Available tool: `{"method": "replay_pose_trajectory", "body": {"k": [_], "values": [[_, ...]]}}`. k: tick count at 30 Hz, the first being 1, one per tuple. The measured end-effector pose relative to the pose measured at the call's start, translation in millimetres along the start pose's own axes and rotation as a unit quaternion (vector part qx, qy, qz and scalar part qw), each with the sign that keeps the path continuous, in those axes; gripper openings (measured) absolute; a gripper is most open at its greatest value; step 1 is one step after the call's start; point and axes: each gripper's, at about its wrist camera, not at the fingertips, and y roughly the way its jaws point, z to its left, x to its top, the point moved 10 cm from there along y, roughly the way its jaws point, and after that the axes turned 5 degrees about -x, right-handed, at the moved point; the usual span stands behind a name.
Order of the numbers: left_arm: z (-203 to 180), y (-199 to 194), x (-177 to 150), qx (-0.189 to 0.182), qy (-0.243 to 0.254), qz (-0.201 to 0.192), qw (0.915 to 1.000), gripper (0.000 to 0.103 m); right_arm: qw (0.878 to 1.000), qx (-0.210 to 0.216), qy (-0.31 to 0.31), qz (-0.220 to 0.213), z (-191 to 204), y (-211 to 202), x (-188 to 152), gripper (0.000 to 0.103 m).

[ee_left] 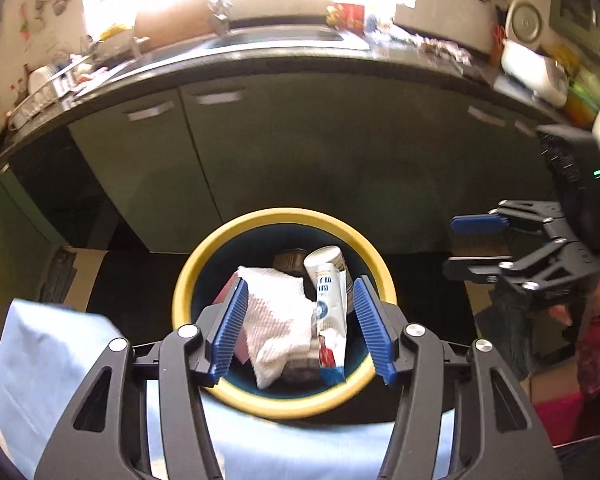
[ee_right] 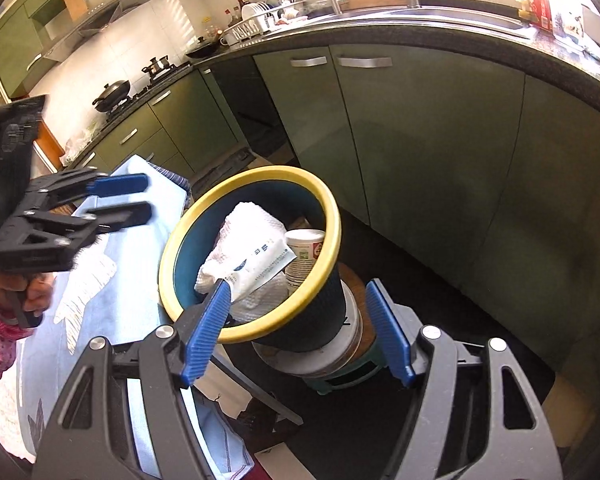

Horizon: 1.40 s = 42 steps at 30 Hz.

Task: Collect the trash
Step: 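Carry the white tube over the bin and open the left gripper, then move the right gripper to the milk carton and grasp it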

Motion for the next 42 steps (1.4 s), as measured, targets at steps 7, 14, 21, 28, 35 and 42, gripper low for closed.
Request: {"method": "replay_pose_trajectory", "body": {"k": [7,14,21,28,35,42], "values": [[19,-94,-46,0.033,-0.063,-0.074,0.9947,0.067,1.0,0.006,-0.024,0.015,24,7,-2,0.067],[48,-181,-126,0.093,-0.128,-0.132,0.9786,0.073,0.997,0.019,-0.072,0.024,73,12,1,0.067],[82,-265,-239,0.2,-0.202,-0.161,0.9452,0.08,0.986,0.046,-0.155,0.046,159,27,1,0.067],[109,-319,-334,0.258,-0.267,-0.173,0.9123,0.083,0.96,0.112,-0.25,0.067,276,39,-5,0.067],[123,-327,-380,0.258,-0.314,-0.187,0.8944,0.083,0.903,0.187,-0.379,0.082,410,51,-32,0.07],[126,-316,-380,0.249,-0.322,-0.19,0.8934,0.084,0.84,0.232,-0.482,0.089,494,76,-62,0.072]]}}
